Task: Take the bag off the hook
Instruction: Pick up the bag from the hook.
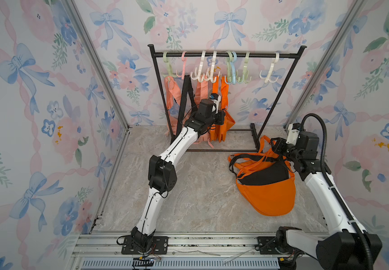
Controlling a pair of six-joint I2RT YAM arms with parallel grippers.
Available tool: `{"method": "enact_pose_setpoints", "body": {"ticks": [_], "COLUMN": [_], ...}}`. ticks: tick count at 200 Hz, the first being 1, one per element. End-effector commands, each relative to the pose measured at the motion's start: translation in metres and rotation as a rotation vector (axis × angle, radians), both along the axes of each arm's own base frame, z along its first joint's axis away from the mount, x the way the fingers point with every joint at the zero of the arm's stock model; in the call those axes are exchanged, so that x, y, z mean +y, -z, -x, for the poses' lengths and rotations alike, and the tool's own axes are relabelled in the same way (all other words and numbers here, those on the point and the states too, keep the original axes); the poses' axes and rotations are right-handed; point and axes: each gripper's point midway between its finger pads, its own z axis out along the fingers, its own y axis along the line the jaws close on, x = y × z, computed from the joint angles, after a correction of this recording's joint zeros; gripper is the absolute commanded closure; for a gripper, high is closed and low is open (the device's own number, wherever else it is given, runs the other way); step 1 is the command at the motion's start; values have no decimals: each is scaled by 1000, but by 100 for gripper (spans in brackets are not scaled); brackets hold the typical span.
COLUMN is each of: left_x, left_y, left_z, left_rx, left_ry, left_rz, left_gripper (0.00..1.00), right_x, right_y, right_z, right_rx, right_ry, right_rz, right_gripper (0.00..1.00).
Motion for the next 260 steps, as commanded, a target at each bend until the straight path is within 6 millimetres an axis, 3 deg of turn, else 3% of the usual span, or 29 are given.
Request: {"method": "enact_pose_setpoints", "body": {"ticks": [1,18,49,89,101,123,152,179,221,260], "left_x": [4,12,27,57,70,99,131,147,158,158], "left_y": [-3,-10,-31,-62,-70,-82,-88,-92,-96,-103], "left_z": [20,33,62,90,93,94,93,94,94,99], "left_rx": [28,33,38,41,35,26,29,23,15,5], "left_ry": [45,52,80,74,51,-20,-93,-127,-143,-135], "left_rz": [-18,-26,-9,22,23,23,25,27,27,37], "left_gripper": [100,100,100,100,100,100,100,100,100,100], "right_x": [8,24,73,137,153,184,214,235,253,257], "right_y": [-21,-24,-26,-26,-32,-48,-63,-78,-91,-97], "right_z": [-18,-34,-72,-132,-149,-169,-183,-183,-182,-198], "right_rx": [-58,-61,-77,-120,-150,-224,-293,-352,-407,-438], "right_ry": [-10,-49,-176,-327,-360,-445,-506,-539,-554,-506], "right_rz": [-13,2,58,137,125,88,84,29,-97,-177], "right_gripper": [57,57,56,37,30,28,26,25,22,27]}}
